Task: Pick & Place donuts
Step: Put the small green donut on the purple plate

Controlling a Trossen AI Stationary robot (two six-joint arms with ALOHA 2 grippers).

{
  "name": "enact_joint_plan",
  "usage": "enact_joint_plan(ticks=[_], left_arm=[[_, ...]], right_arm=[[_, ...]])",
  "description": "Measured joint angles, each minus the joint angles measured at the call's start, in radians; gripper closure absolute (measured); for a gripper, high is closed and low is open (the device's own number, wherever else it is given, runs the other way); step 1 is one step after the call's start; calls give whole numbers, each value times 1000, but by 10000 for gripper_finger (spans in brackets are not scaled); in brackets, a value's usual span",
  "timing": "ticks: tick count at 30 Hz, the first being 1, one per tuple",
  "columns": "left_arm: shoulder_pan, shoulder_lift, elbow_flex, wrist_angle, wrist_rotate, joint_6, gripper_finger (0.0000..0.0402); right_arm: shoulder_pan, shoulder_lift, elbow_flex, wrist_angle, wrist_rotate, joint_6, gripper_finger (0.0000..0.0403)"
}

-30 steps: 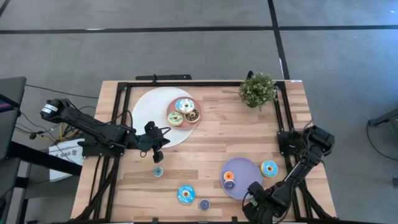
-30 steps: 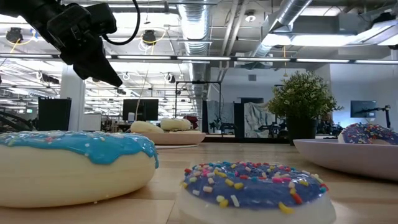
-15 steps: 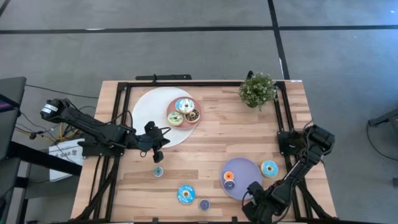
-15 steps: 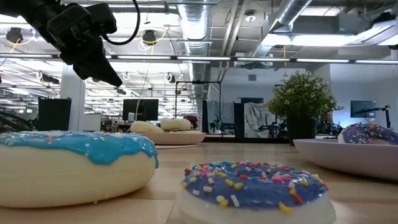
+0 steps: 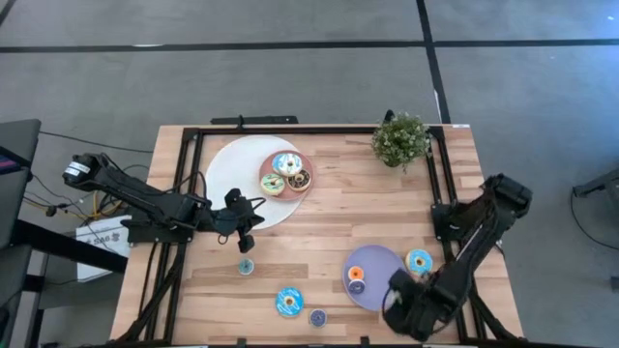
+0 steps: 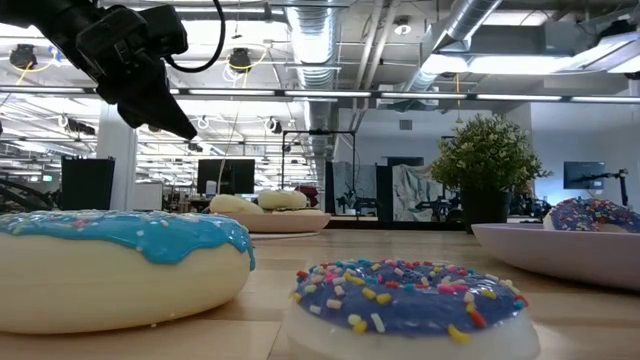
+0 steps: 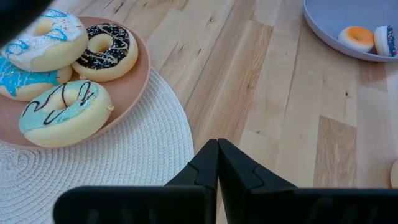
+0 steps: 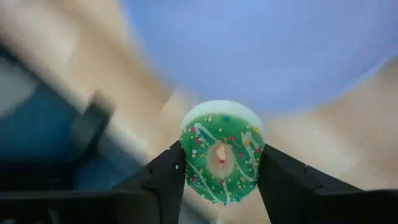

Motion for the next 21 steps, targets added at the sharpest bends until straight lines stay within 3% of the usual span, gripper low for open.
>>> enact_joint_plan(ticks=[4,7,13,21], left_arm=[[0,0,0,0,0,-3,401],[0,0,0,0,0,-3,401],[0,0,0,0,2,-3,401],[0,0,0,-4,5,-11,401]], right_arm=[[-83,-18,0,-147,126,-75,239],[-175,19,0,-122,149,-250,239],[-337,141,-1,-33,44,-549,238],[-346,188,-1,-46,25,-575,196]])
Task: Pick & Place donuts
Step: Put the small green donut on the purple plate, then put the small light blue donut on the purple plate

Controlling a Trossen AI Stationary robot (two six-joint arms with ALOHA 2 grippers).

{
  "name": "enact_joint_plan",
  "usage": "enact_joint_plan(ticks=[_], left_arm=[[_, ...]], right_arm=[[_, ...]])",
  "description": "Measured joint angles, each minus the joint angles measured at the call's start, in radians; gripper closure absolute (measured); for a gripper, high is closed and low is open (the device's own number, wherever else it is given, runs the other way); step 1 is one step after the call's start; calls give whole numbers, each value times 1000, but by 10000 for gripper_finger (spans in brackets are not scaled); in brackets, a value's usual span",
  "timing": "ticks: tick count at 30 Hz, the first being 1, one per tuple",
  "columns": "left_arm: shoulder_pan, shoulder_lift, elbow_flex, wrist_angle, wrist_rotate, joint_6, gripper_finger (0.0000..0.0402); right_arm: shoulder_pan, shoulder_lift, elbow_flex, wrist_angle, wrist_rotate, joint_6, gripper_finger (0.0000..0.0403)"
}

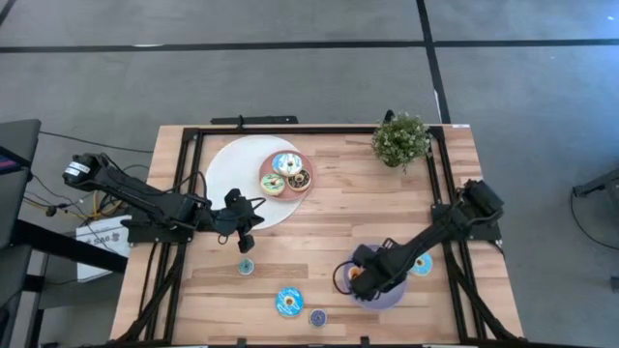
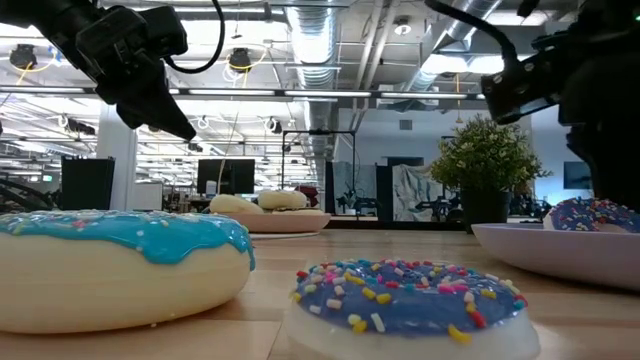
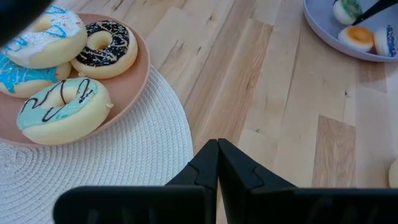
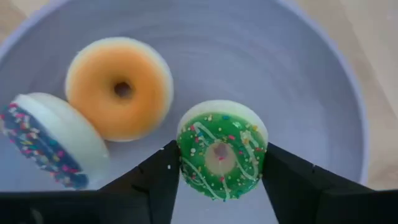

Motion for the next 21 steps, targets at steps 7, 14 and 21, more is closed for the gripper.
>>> enact_joint_plan(ticks=[7,14,21], left_arm=[[0,0,0,0,-2,-9,401],[0,0,0,3,-1,-34,401],[1,0,0,3,28,-8,387]], right_arm=[[14,-20,1,-63,19,18,128],[28,-81,0,-146,21,-29,115],[129,-242,-2,-97,308,-203,117]])
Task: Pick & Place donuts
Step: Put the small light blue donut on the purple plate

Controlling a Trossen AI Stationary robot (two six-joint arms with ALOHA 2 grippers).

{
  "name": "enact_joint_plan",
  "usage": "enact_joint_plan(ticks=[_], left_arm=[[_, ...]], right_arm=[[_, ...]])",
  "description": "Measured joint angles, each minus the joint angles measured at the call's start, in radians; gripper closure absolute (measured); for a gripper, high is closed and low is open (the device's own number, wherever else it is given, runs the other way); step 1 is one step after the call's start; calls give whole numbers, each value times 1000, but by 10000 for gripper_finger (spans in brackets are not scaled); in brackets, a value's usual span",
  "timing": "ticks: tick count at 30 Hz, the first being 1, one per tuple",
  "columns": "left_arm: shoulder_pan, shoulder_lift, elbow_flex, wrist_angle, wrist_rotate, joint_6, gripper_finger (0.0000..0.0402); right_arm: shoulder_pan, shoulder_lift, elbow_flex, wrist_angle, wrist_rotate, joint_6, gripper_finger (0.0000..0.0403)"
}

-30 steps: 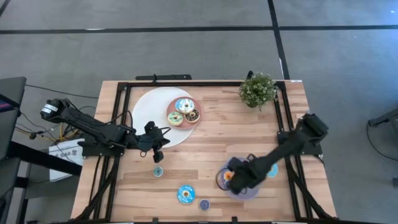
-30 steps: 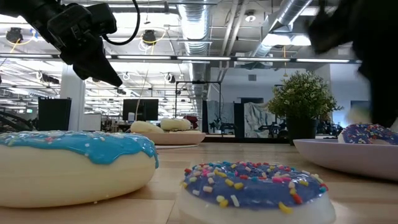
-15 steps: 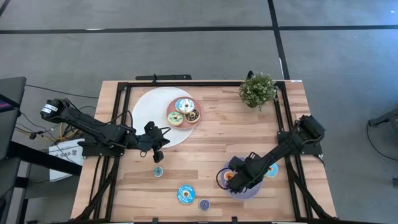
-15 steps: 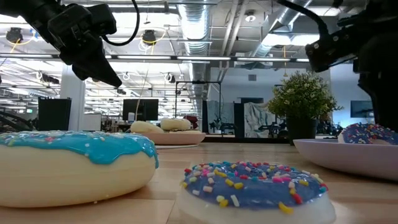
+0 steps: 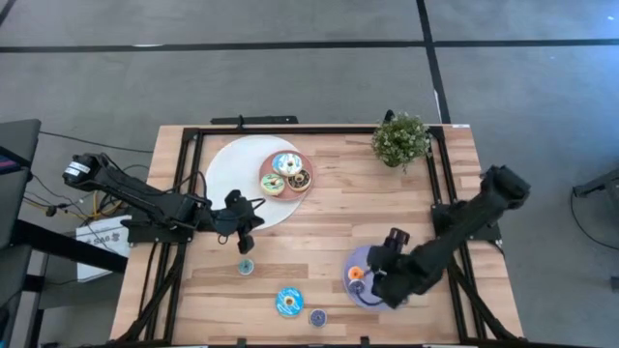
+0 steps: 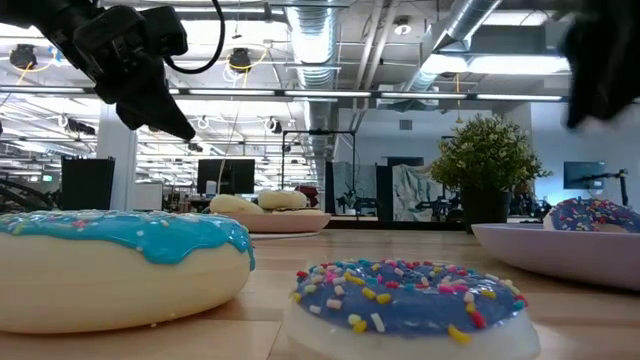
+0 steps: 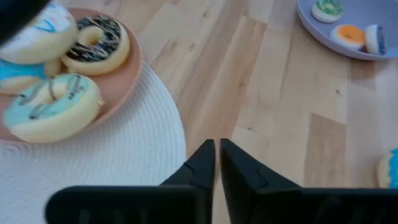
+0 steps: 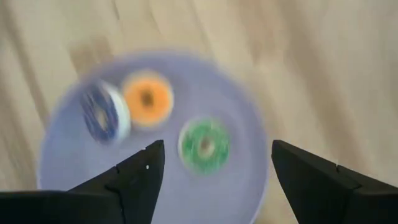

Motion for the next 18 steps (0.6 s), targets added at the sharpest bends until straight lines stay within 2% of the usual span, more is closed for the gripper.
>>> enact_joint_plan(ticks=[2,4,9,12,15,18], left_arm=[[0,0,0,0,22,-22,366],[1,0,0,0,24,-67,336],[26,0,0,-1,17,-96,248],[37,0,2,0,5,-56,205],[33,0,20,1,12,-21,179],[15,3,56,-31,5,-18,172]], right_arm=[[39,-52,-30,58,127,-15,117],[68,-105,-97,131,205,-26,117],[79,-255,-323,292,240,-32,117],[79,-381,-440,334,321,-9,117],[80,-528,-549,418,431,-28,117],[78,-652,-644,501,481,-85,117]])
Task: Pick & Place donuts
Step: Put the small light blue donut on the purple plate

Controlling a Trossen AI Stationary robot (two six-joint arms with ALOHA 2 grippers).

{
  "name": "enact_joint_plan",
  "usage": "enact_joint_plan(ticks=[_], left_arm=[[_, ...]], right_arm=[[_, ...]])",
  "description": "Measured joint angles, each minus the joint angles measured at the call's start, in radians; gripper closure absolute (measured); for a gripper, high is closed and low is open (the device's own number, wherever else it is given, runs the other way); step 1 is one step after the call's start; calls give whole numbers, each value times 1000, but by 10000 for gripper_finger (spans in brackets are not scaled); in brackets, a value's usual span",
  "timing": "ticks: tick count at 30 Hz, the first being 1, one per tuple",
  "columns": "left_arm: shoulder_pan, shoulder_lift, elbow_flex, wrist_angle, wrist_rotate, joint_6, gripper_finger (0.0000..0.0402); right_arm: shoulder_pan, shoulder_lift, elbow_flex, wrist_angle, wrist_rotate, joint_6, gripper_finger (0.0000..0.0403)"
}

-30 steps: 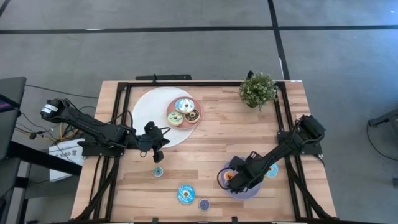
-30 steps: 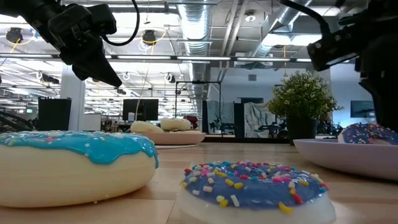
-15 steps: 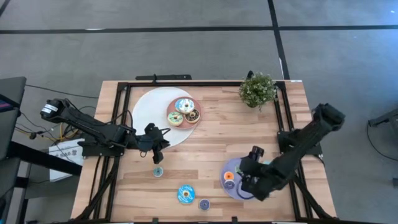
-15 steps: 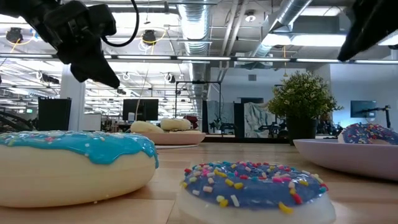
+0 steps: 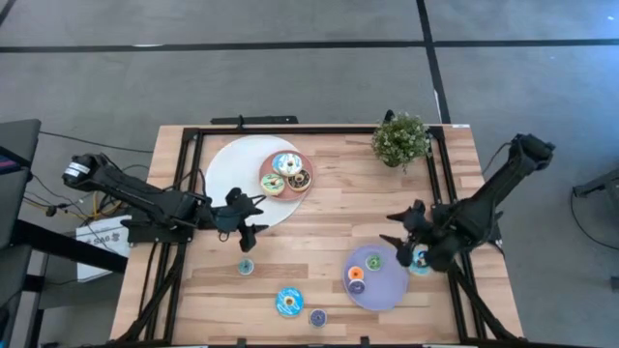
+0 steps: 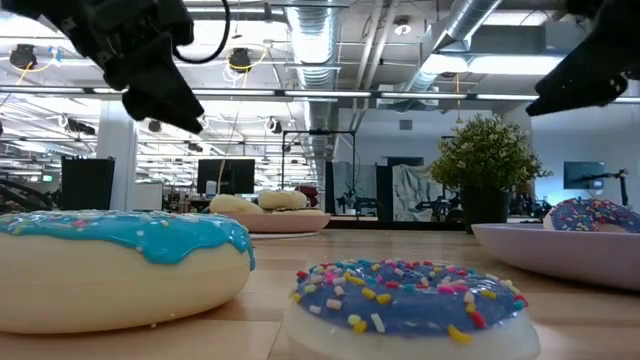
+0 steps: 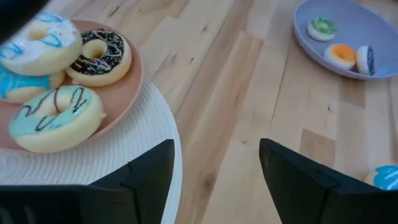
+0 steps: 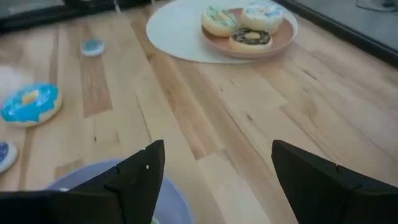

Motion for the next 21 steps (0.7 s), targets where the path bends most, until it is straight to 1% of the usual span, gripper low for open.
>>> enact_joint_plan(ticks=[3,5,8,11,14,16,21], left_arm=[[-37,39,69,-136,-21,-36,175],[-68,83,124,-253,-31,-89,178],[-106,156,211,-435,-31,-216,183],[-137,235,286,-588,5,-361,188],[-165,307,333,-657,65,-456,194],[-183,347,349,-667,96,-489,198],[-211,407,354,-657,145,-552,207]], right_arm=[[-13,-82,-51,10,-32,8,117],[-19,-109,-67,22,-58,68,117],[-24,-122,-73,26,-60,126,117],[-28,-111,-73,25,-61,121,117],[-28,-92,-73,24,-61,88,117],[-28,-73,-73,33,-62,86,117],[-36,-24,-73,104,-62,164,117]])
